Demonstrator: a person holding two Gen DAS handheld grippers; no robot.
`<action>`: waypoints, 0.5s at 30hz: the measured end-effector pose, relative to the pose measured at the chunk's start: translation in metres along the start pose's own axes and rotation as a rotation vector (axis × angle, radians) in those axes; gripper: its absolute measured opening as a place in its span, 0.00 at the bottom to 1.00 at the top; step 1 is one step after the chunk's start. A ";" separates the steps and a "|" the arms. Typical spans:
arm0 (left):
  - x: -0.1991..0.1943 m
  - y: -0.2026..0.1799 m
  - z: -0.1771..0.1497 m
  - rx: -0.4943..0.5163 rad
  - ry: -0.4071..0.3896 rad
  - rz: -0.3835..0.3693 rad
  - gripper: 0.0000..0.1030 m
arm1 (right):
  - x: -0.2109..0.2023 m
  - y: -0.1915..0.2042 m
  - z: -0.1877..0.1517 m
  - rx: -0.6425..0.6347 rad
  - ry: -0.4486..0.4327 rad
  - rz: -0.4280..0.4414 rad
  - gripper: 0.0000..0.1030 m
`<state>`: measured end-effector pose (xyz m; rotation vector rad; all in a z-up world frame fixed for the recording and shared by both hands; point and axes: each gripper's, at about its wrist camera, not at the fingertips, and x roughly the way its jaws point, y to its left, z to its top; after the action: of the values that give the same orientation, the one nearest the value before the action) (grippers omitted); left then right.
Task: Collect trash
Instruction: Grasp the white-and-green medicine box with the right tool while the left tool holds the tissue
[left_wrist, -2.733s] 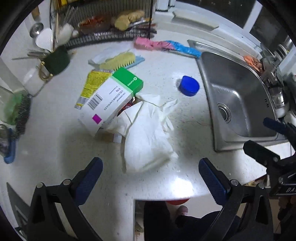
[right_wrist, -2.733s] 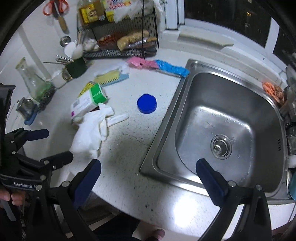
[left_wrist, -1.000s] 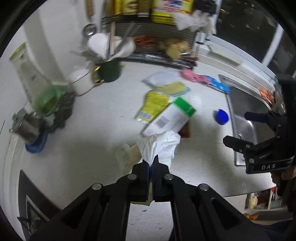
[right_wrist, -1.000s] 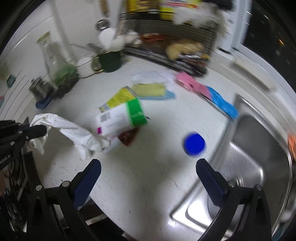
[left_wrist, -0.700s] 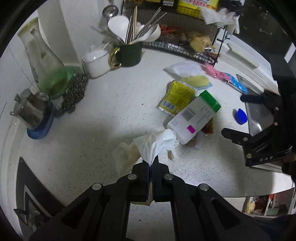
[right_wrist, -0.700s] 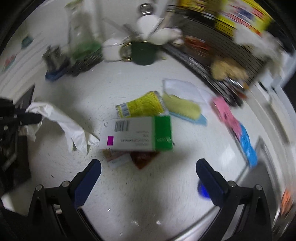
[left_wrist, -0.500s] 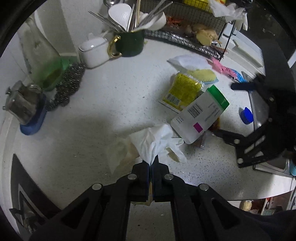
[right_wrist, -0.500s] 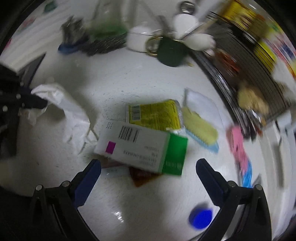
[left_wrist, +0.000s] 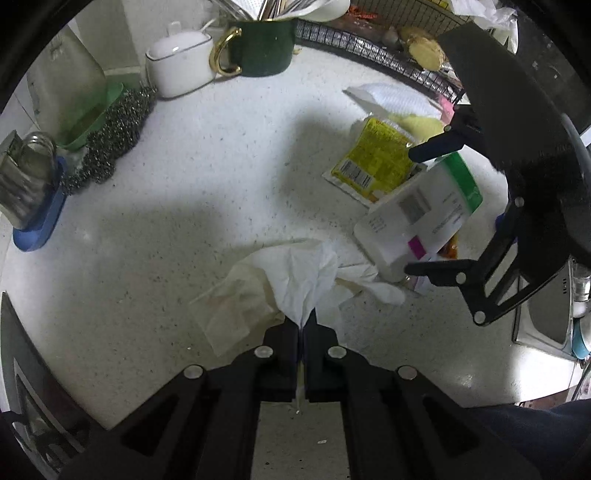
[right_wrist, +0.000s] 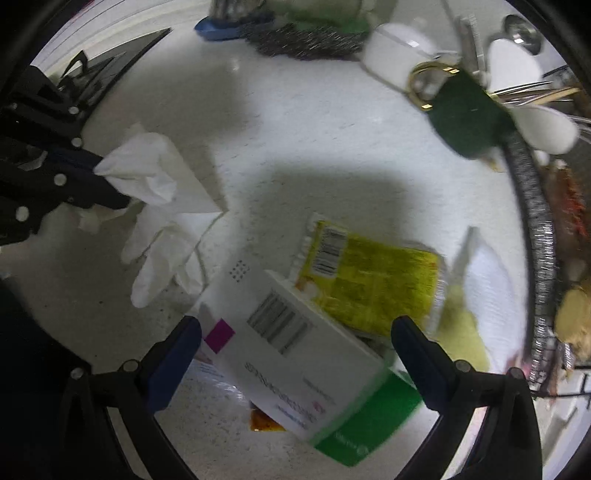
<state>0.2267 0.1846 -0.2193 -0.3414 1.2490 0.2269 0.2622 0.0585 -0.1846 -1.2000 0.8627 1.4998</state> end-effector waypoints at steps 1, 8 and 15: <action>0.002 0.000 -0.002 0.002 0.006 -0.001 0.01 | 0.004 0.003 0.001 -0.016 0.015 0.009 1.00; 0.009 -0.004 -0.010 0.015 0.013 -0.003 0.01 | 0.014 0.041 -0.008 -0.084 0.016 0.001 0.73; -0.005 -0.016 -0.007 0.053 -0.025 -0.011 0.01 | -0.008 0.055 -0.021 0.000 -0.040 0.006 0.64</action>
<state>0.2249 0.1676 -0.2148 -0.2994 1.2264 0.1880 0.2145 0.0233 -0.1853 -1.1646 0.8403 1.5233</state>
